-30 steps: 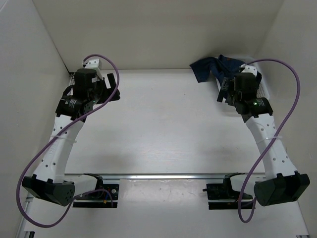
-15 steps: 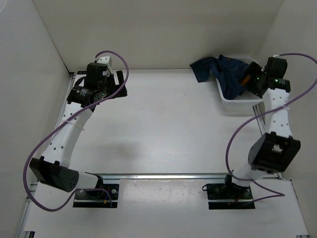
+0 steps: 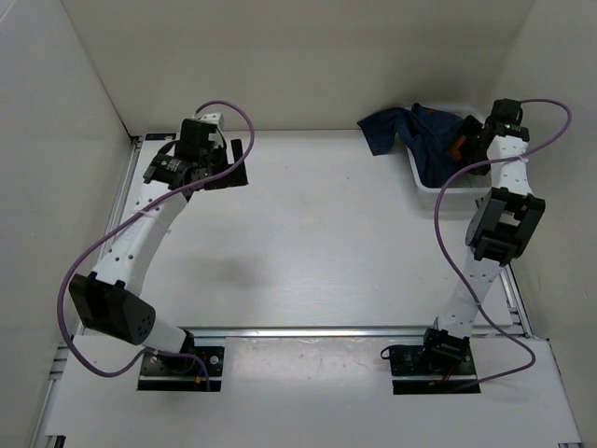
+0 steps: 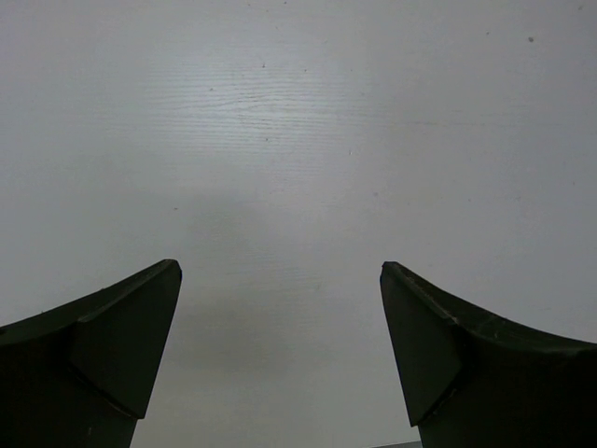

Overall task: Fold and stack the trousers
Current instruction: Grab the trousers from the pile

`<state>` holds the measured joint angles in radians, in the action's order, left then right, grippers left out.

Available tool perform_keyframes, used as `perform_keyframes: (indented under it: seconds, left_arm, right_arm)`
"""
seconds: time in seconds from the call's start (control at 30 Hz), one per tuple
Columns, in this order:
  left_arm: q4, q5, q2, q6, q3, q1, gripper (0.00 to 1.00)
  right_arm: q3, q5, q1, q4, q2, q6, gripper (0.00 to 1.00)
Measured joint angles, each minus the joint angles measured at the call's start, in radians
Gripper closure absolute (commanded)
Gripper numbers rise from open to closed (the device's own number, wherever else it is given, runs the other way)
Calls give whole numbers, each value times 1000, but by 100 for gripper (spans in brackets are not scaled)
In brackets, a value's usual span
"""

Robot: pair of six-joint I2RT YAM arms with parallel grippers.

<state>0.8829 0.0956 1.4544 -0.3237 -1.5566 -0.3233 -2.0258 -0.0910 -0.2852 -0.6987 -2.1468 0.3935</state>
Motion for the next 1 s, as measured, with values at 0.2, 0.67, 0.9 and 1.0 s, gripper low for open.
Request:
perform_keyframes:
  seconds: [0.2,0.67,0.9,1.0]
  left_arm:
    - [9,1,50,-1,0,-11,0]
    - [18,13,50,-11,0,-34,0]
    - [43,20,37,-15,0,-34,0]
    - [48,20,16,-18,0,-34,0]
  right_arm:
    - [-102,-8,13,-10,-115,-18,26]
    - [-182,-83,53,-14,-120,-16,100]
    - [-219,-71,96,-40,105,-39,100]
    - [-379,-60,146,-83,156,-66,100]
